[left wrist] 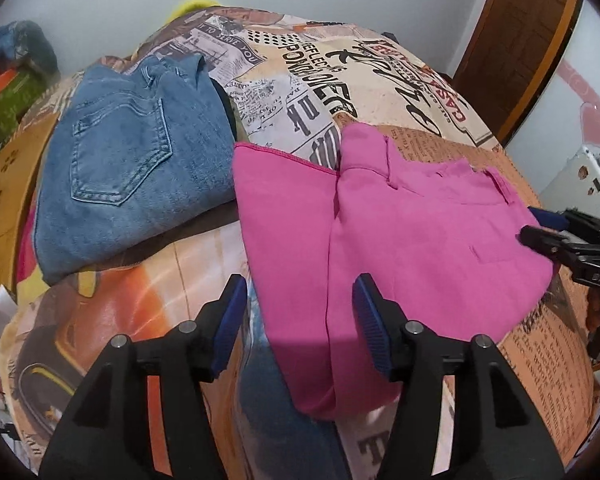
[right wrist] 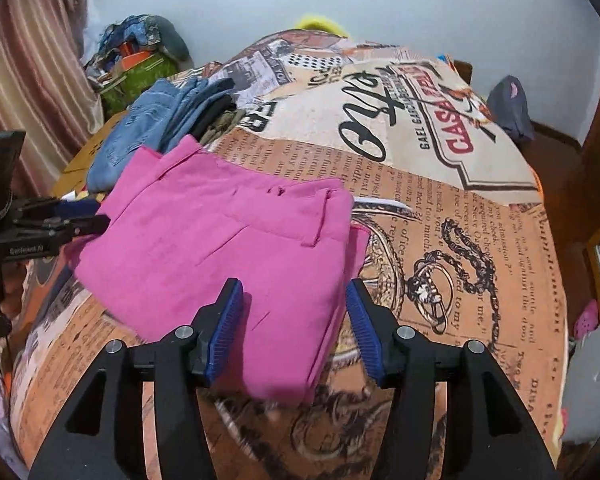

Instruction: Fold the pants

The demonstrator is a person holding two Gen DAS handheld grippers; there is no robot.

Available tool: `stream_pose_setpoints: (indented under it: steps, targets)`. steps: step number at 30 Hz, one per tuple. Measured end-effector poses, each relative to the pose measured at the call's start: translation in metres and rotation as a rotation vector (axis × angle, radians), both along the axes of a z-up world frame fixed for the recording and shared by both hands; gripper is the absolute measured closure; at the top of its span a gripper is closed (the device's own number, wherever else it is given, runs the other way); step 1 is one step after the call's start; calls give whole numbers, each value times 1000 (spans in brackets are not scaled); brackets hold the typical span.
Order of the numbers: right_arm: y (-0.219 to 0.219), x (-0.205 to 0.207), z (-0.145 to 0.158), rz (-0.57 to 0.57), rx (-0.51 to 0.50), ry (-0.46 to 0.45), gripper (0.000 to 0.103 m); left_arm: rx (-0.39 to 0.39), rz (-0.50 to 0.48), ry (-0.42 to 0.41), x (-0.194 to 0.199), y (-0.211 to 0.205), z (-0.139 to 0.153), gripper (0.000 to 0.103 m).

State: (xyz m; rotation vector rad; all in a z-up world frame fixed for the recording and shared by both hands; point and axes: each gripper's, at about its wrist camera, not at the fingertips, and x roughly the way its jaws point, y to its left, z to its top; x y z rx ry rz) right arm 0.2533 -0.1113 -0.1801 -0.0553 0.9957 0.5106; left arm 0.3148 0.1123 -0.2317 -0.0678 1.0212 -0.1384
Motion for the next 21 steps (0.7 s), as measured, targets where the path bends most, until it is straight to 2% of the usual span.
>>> stream_pose_setpoints:
  steps: [7,11,17,18,20,21]
  targets:
    - [-5,25,-21,-6,19,83,52,-60,-24,18,14,-2,-6,44]
    - [-5,30,-27,-1,17,100,42,-66,-39,27,22,-9,-12,44]
    - [-13,47,-41,-17,104,186,41,-95,-26,33,30,-9,-17,47]
    - [-12,49,-42,-16,109,188,42,-90,-29,28,30,-10,-17,49]
    - [-8,50,-41,-2,109,181,54,-68,-37,13,29,-14,-16,53]
    - [-6,50,-40,7,112,178,56,-57,-41,2,28,-15,-14,57]
